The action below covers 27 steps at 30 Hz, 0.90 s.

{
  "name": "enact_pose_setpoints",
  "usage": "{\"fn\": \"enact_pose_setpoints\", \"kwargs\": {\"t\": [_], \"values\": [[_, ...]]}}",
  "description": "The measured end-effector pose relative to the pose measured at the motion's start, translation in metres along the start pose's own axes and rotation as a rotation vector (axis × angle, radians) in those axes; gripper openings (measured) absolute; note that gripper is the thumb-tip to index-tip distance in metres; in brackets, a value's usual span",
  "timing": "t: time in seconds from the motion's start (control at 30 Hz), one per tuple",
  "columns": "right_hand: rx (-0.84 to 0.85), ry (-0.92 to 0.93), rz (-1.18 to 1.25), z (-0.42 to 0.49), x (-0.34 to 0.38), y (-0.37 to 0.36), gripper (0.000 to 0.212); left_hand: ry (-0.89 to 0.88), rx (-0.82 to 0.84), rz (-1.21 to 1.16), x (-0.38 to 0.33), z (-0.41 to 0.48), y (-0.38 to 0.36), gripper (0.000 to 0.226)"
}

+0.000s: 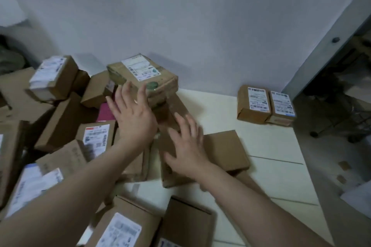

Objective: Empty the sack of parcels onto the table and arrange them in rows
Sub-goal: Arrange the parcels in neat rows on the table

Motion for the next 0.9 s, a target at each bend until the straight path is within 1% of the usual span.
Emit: {"fn": "enact_pose_setpoints", "kwargs": {"t": [0.1,0.13,0.17,0.23,0.27,0.3,0.37,0.47,0.57,0.67,0.73,0.8,0.83,0.87,0.9], "values": [[0.176,0.217,-0.150,0.013,0.074,-0.024,0.047,0.166,0.374,0.397,0.076,0.000,0.013,0.069],[0.229,0.268,-0.196,0.019,0.092,-0.036,0.047,0.228,0.484,0.459,0.102,-0.001,0.016,0.067],[0.281,0.300,-0.238,0.027,0.105,-0.049,0.052,0.313,0.562,0.456,0.125,-0.003,0.019,0.068],[0.366,0.298,-0.322,0.039,0.119,-0.070,0.063,0.490,0.667,0.338,0.165,-0.011,0.016,0.077],[0.382,0.275,-0.363,0.046,0.120,-0.076,0.064,0.536,0.702,0.257,0.179,-0.016,0.011,0.080],[0.380,0.245,-0.399,0.051,0.118,-0.079,0.063,0.538,0.713,0.177,0.190,-0.020,0.004,0.080],[0.341,0.163,-0.463,0.059,0.112,-0.076,0.063,0.457,0.687,0.081,0.205,-0.024,-0.009,0.079],[0.301,-0.017,-0.482,0.070,0.097,-0.068,0.062,0.297,0.623,0.051,0.211,-0.015,-0.022,0.080],[0.262,-0.190,-0.407,0.074,0.083,-0.055,0.067,0.114,0.611,0.013,0.198,0.002,-0.029,0.079],[0.189,-0.297,-0.277,0.074,0.077,-0.040,0.077,0.033,0.606,-0.048,0.180,0.020,-0.033,0.078],[0.075,-0.320,-0.237,0.080,0.080,-0.030,0.074,-0.044,0.517,0.027,0.170,0.036,-0.030,0.076],[-0.072,-0.279,-0.253,0.097,0.081,-0.017,0.068,-0.123,0.430,0.099,0.157,0.057,-0.026,0.074],[-0.112,-0.235,-0.300,0.109,0.080,-0.010,0.064,-0.146,0.431,0.118,0.150,0.069,-0.026,0.073],[-0.106,-0.183,-0.361,0.123,0.078,-0.005,0.060,-0.157,0.466,0.131,0.141,0.081,-0.028,0.073],[-0.052,-0.140,-0.424,0.137,0.074,0.000,0.057,-0.160,0.537,0.141,0.135,0.092,-0.036,0.073]]}}
Point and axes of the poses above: each hand's wrist, its own z-axis towards the middle knuckle, its own y-axis out of the back of the hand, x = y × z, the point moved 3 cm from there along z, towards the middle knuckle, and after that the axes turned 10 degrees about x, right-handed, at the moved point
